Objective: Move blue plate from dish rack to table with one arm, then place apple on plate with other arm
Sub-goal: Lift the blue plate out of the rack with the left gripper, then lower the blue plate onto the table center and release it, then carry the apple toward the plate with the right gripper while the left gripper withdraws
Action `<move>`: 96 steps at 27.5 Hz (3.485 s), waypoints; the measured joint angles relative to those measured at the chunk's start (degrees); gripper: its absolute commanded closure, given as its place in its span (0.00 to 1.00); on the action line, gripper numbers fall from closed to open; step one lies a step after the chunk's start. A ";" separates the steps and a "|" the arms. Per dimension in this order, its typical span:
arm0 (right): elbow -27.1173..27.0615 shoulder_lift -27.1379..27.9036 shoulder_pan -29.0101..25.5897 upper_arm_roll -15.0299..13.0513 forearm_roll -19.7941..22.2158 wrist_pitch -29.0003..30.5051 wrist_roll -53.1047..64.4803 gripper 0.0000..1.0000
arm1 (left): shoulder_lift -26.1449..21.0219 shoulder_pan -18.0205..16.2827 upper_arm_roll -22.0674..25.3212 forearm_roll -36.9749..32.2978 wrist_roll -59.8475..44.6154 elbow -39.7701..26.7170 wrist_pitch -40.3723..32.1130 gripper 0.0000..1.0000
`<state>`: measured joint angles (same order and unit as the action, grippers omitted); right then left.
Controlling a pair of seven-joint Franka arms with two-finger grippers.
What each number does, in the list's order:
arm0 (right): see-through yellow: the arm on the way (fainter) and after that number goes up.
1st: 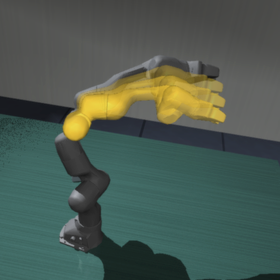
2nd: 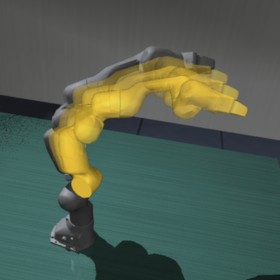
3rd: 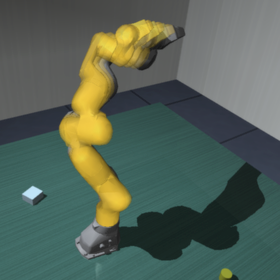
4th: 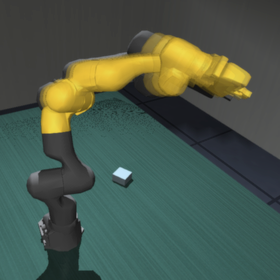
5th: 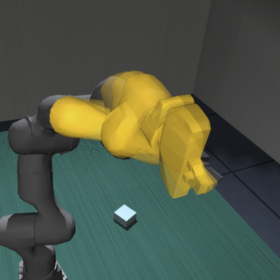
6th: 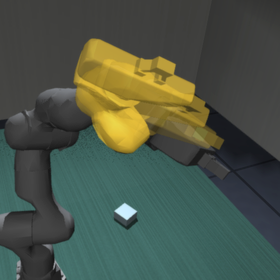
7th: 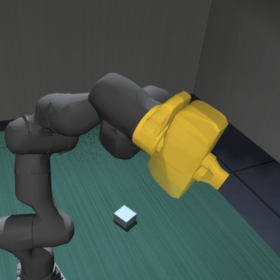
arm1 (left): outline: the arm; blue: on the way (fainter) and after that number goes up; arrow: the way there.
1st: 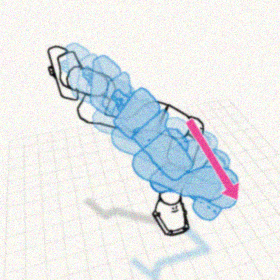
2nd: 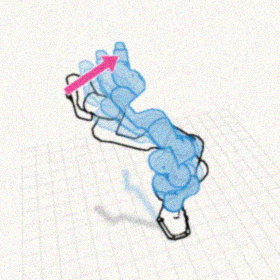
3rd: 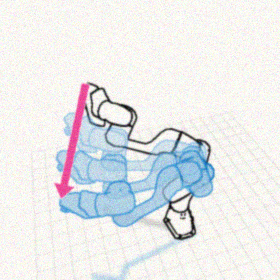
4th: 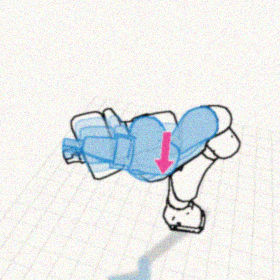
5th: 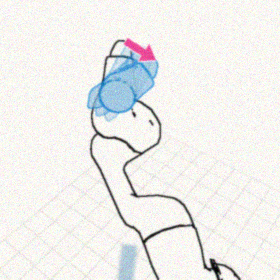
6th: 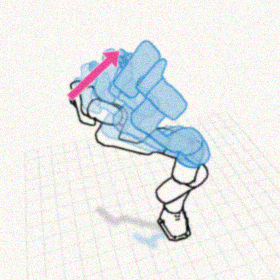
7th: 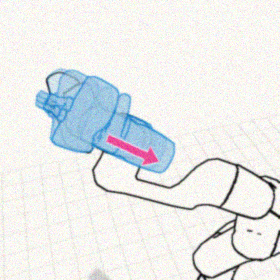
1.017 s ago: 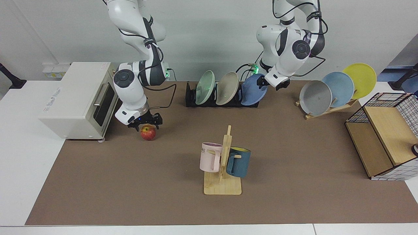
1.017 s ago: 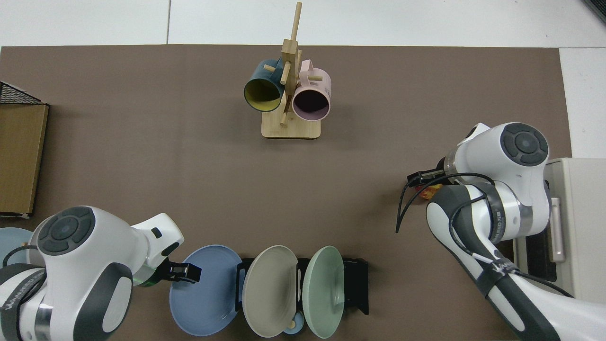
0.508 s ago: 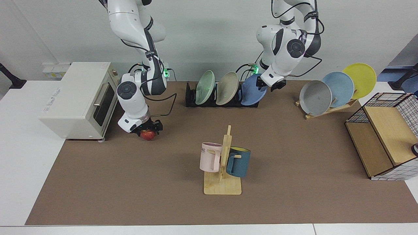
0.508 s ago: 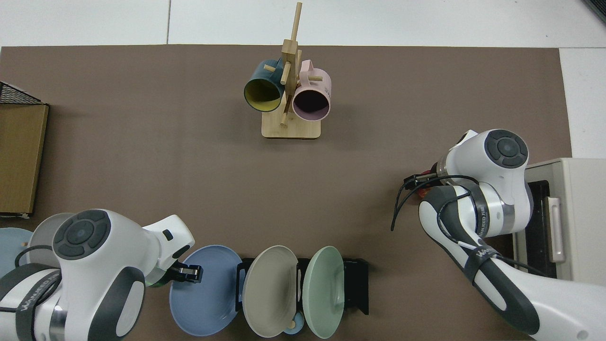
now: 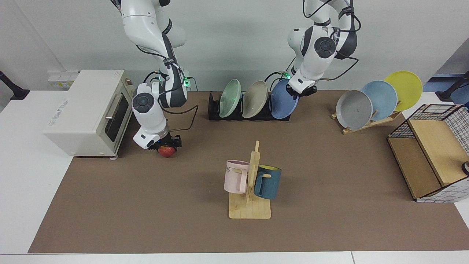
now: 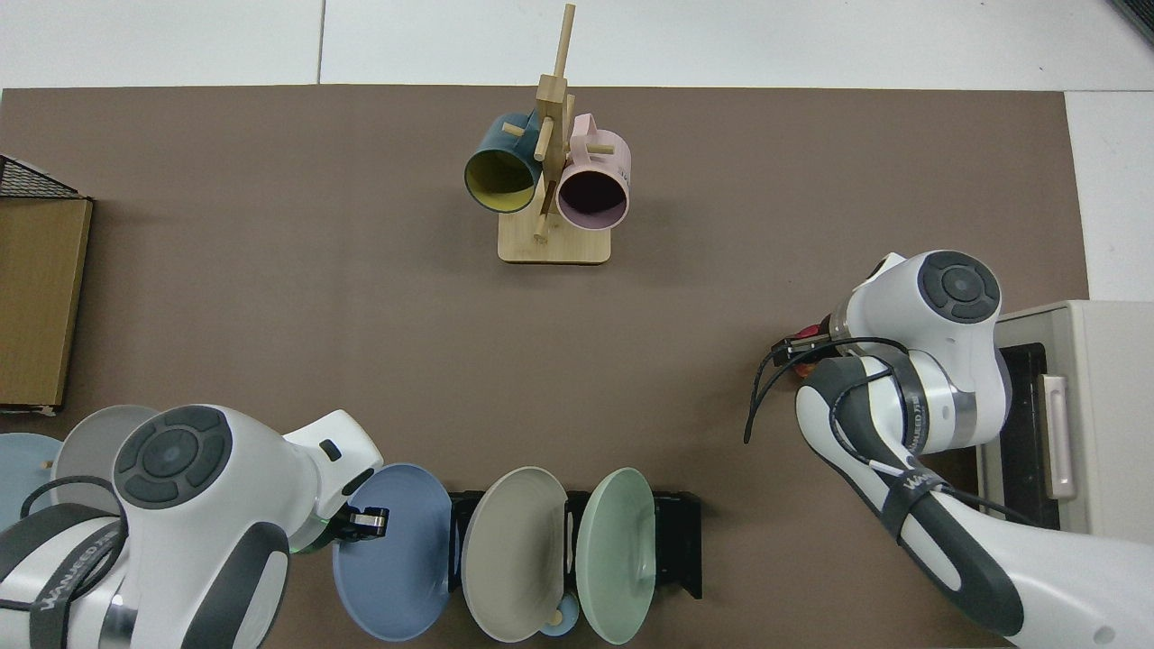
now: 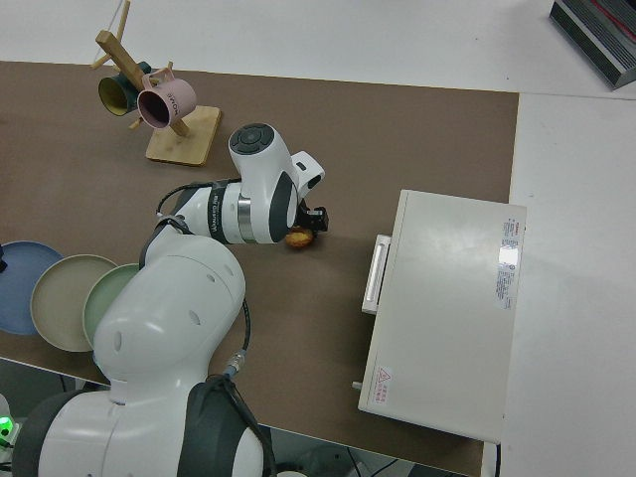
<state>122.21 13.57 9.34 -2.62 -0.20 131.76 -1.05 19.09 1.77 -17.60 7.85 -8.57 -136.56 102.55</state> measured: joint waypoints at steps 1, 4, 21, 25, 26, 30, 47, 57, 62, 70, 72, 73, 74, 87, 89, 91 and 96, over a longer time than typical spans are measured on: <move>0.00 -0.01 0.00 0.00 0.00 0.00 0.00 1.00 | 0.06 0.00 -0.27 -1.38 -0.82 0.57 -0.53 0.95; 0.00 -0.08 0.01 0.00 0.00 -0.01 0.00 1.00 | 0.09 0.00 -0.79 -3.68 -2.48 2.89 -2.18 0.96; -7.46 -5.67 -0.65 -0.24 0.00 -11.45 -0.28 1.00 | -9.31 -0.80 7.92 3.04 3.44 17.71 -2.03 1.00; -10.20 -6.67 -1.10 -0.48 0.00 -15.36 -0.29 1.00 | -13.77 -2.15 8.54 10.30 4.67 18.96 4.53 1.00; -10.75 -6.96 -1.26 -0.51 0.00 -16.04 -0.29 1.00 | -14.88 -2.28 8.50 12.51 4.90 18.99 6.47 1.00; -12.35 -8.56 -1.55 -0.72 0.00 -18.68 -0.29 1.00 | -19.48 -2.27 7.56 19.38 5.97 18.99 14.23 1.00; -13.26 -15.15 -1.45 -0.49 0.03 -24.38 -0.29 1.00 | -29.92 -0.43 -2.62 24.43 9.23 19.00 31.28 0.76; -13.00 -14.97 -1.45 -0.46 0.04 -24.38 -0.29 1.00 | -30.17 0.49 -2.93 24.39 9.36 18.89 31.65 0.54; -12.84 -14.96 -1.42 -0.30 0.04 -24.38 -0.29 1.00 | -30.15 0.57 -3.15 24.25 9.39 18.90 31.65 0.55; -12.70 -14.87 0.01 -0.10 0.03 -24.38 -2.86 1.00 | -27.23 0.64 -2.11 6.50 2.80 21.40 22.32 0.53; -12.70 -14.84 0.73 -0.02 0.03 -24.38 -3.54 1.00 | -25.95 0.56 -1.65 0.33 0.24 24.09 16.61 0.49; -12.70 -14.83 1.07 0.00 0.03 -24.38 -3.86 1.00 | -25.36 0.50 -1.50 -1.86 -0.60 25.70 13.47 0.47; -12.70 -14.80 1.49 0.03 0.03 -24.37 -4.35 1.00 | -24.77 0.42 -1.33 -3.69 -1.23 27.62 9.90 0.43; -13.11 -13.14 11.48 0.44 -0.03 -22.16 -20.23 1.00 | -17.30 -0.94 3.16 -8.00 -0.05 38.49 -9.72 0.01; -13.69 -12.49 13.22 0.54 -0.03 -21.93 -23.19 1.00 | -16.27 -1.61 3.43 -8.01 1.67 38.91 -10.61 0.01; -14.65 -11.55 15.03 0.59 -0.03 -21.69 -26.28 1.00 | -15.48 -2.10 3.62 -8.01 2.80 39.35 -11.50 0.01; -17.69 -8.17 18.87 0.67 -0.03 -21.40 -32.99 1.00 | -14.89 -2.66 4.19 -8.02 3.22 41.07 -13.10 0.00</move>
<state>104.52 5.40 28.21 -1.95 -0.23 110.35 -34.05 4.20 -0.88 -13.41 -0.17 -5.35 -95.49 89.45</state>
